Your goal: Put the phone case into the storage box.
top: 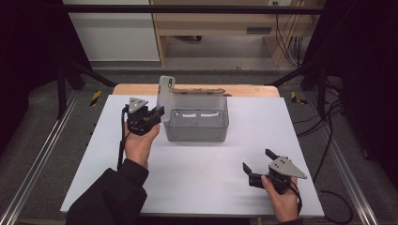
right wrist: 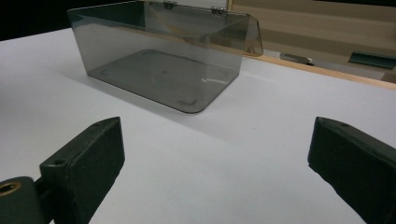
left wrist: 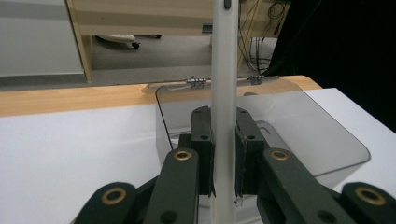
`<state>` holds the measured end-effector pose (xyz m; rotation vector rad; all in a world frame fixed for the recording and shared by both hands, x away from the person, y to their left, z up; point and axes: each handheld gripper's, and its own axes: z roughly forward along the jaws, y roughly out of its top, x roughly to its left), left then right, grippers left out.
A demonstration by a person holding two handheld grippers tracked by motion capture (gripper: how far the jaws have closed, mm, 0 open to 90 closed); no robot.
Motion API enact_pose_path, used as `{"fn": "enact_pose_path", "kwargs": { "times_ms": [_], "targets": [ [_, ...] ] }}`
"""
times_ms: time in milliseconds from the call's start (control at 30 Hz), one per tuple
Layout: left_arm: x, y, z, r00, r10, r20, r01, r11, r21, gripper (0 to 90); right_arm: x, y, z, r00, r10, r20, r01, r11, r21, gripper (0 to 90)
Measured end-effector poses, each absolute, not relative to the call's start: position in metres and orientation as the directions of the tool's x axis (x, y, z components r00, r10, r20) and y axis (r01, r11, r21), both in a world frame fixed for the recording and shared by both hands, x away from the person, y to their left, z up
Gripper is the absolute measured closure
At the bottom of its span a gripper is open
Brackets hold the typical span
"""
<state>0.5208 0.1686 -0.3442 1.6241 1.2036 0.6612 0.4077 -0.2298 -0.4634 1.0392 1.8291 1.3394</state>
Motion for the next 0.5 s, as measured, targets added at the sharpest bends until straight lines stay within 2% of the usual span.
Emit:
{"fn": "enact_pose_path", "kwargs": {
  "times_ms": [500],
  "targets": [
    [0.553,0.149,-0.334,0.331,0.937,-0.108,0.43,-0.048,0.902,81.0,0.405,-0.229,-0.464,-0.481,0.874,-0.06,0.207,0.18,0.962,3.7]
  ]
}}
